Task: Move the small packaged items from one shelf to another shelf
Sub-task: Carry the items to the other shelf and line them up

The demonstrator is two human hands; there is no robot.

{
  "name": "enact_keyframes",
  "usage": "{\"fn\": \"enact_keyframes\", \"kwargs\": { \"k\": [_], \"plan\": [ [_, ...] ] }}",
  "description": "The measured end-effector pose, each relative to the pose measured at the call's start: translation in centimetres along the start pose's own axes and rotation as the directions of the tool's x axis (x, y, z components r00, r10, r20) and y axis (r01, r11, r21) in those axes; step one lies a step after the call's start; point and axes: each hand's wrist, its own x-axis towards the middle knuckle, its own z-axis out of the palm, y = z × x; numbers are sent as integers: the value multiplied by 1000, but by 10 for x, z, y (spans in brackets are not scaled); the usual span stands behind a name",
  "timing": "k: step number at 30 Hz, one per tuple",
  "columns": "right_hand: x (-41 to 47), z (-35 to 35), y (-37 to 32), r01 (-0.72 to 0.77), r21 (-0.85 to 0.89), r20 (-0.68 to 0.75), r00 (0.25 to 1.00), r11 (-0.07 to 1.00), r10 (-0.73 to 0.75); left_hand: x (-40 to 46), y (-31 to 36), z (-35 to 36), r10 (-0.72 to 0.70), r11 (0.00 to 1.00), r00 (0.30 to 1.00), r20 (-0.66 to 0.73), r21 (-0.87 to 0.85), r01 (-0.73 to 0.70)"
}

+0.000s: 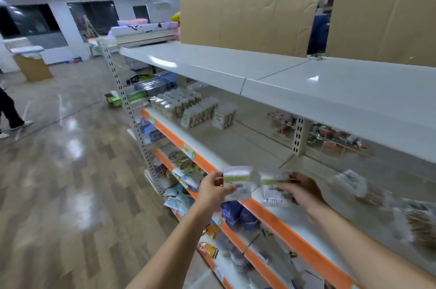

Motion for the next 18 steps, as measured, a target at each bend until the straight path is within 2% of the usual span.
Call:
{"fn": "enact_keyframes", "kwargs": {
  "k": [6, 18],
  "plan": [
    [34, 53, -10, -22, -42, 29, 999, 999, 24, 36, -10, -41, -1, 997, 999, -37, -75, -2],
    [141, 148, -19, 4, -36, 49, 999, 999, -2, 170, -15, -107, 18, 1000, 997, -72, -7, -18]
  ]
}}
